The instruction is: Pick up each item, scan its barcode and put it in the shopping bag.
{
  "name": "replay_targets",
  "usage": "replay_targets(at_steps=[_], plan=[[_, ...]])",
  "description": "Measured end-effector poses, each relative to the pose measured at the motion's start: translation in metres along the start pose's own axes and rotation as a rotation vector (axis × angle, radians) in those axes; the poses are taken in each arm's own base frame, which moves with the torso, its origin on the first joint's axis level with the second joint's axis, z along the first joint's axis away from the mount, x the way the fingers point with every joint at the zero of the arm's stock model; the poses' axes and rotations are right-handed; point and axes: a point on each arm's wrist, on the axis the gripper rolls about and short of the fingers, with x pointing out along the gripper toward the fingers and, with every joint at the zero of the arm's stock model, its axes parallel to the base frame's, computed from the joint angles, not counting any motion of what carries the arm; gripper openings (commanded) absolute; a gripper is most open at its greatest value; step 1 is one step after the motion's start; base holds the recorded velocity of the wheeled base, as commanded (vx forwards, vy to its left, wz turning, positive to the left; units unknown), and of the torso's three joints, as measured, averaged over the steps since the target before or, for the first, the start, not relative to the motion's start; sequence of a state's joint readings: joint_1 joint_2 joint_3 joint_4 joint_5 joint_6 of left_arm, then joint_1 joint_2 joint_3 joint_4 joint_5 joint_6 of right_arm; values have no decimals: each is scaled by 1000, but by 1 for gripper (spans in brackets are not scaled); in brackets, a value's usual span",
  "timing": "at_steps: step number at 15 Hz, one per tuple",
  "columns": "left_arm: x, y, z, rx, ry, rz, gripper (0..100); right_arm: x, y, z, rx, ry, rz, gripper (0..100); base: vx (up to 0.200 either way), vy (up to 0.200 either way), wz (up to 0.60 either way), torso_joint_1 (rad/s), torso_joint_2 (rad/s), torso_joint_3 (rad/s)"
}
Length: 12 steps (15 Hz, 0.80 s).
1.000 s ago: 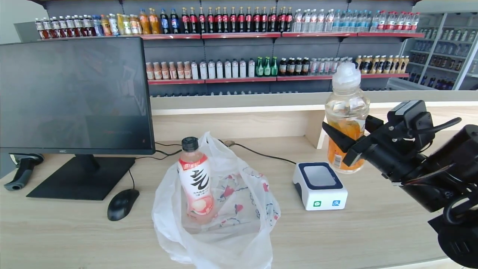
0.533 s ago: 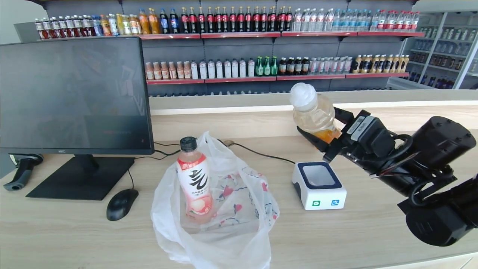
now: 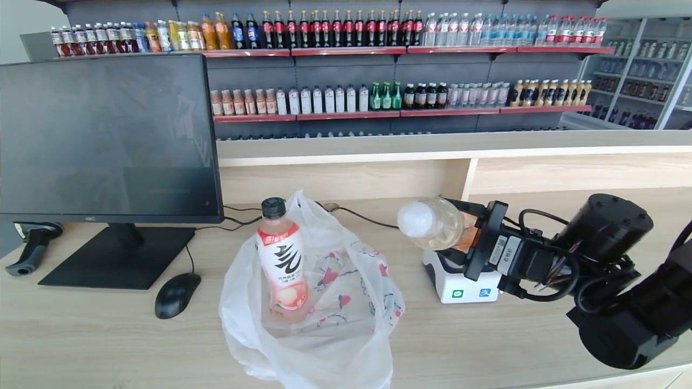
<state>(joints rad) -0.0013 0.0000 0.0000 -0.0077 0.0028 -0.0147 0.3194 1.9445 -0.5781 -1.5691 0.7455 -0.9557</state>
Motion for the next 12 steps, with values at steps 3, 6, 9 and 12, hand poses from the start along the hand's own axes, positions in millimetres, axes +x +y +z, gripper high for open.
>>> replay_targets(at_steps=[3,6,9,12], plan=[[0,0,0,0,1,-1,100,-4,3,0,-16,-18,28,0,0,0,0,0,0,0],[0,0,0,0,0,0,100,-5,6,-2,-14,-10,36,0,0,0,0,0,0,0],[0,0,0,0,0,0,100,-5,9,-6,-10,-3,41,0,0,0,0,0,0,0],[0,0,0,0,0,-1,100,-4,8,-9,-12,1,38,0,0,0,0,0,0,0]])
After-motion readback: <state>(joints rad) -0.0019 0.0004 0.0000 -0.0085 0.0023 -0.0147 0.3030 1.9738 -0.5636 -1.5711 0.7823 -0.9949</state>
